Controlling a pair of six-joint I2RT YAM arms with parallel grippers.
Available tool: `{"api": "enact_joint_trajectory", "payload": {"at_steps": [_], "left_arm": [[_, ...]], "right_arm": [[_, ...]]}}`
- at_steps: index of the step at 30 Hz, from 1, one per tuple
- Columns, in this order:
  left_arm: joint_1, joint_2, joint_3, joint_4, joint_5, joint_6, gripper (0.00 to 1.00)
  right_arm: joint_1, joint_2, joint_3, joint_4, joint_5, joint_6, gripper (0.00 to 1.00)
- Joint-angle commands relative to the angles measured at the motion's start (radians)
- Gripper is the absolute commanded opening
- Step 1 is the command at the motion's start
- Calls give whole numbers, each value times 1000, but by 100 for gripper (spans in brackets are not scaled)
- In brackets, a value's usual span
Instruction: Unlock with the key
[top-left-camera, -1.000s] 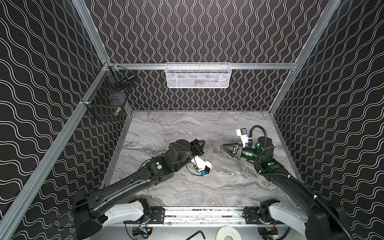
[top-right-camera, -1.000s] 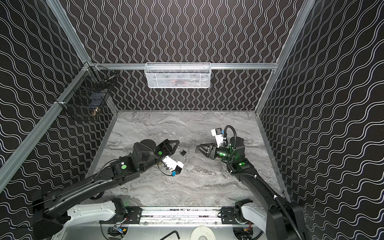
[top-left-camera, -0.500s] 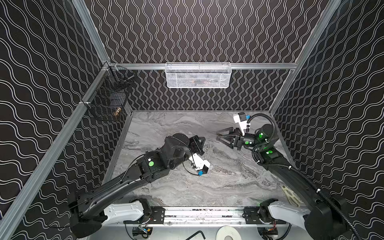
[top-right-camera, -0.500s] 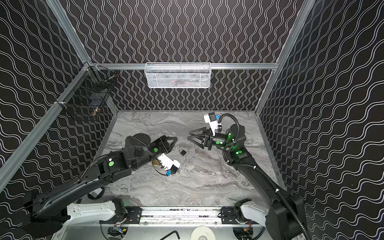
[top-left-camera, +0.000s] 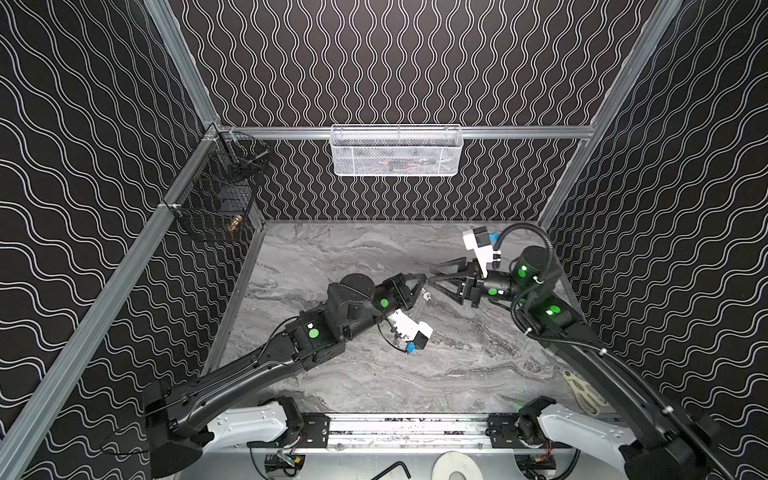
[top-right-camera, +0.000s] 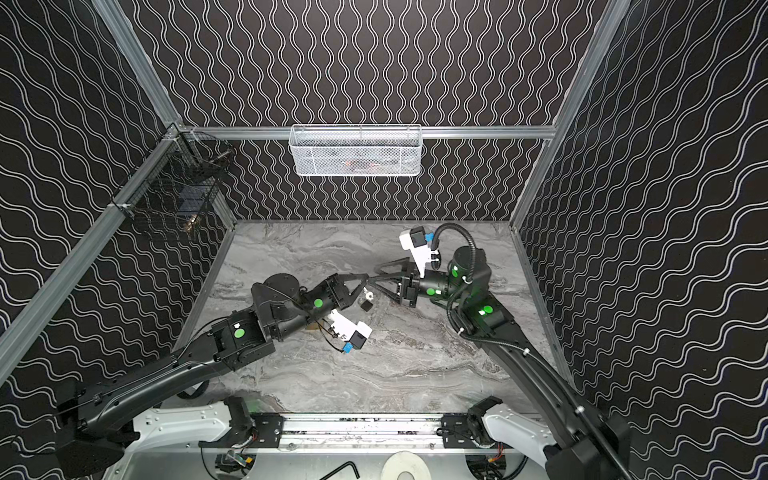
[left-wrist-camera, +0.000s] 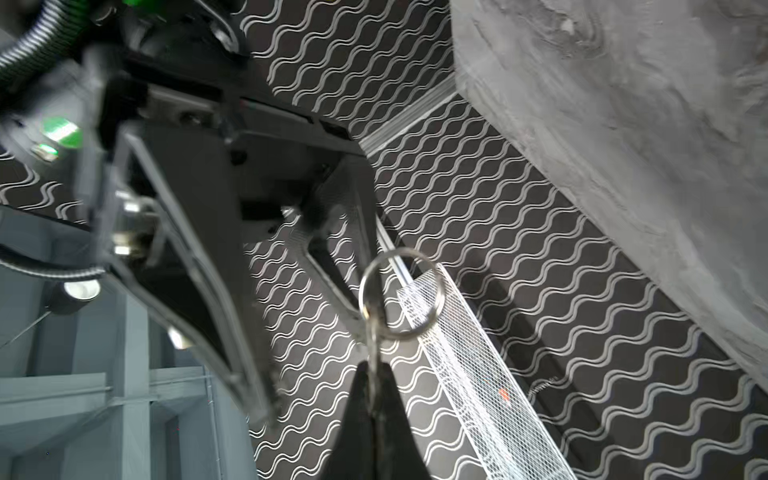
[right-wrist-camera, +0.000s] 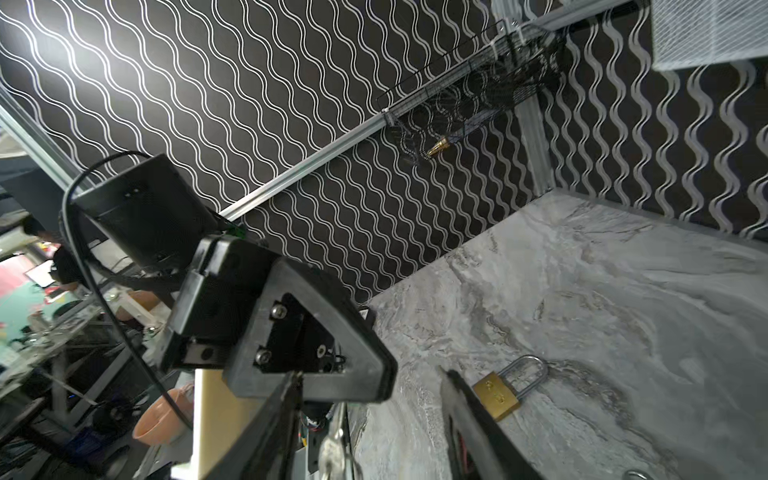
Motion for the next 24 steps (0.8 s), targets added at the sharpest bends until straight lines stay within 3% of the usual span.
{"api": "enact_joint_trajectory", "payload": {"at_steps": [1, 5, 8, 12, 20, 24], "left_arm": [[-13, 17, -10, 143, 15, 292, 0], [-8, 64, 51, 134, 22, 303, 0], [-10, 89, 76, 249, 108, 300, 0], [-8, 55, 46, 220, 229, 304, 0], [-8, -23, -63, 361, 403, 326, 0], [-7, -14, -86, 446, 429, 332, 0]], "right_arm": [[-2, -66, 63, -219, 193, -123, 59], [-8, -102, 154, -356, 227, -168, 61], [-9, -112, 206, -408, 232, -177, 61], [-11, -105, 285, -495, 229, -211, 61], [-10, -105, 299, -533, 58, -234, 61], [-10, -87, 297, -532, -51, -225, 52]]}}
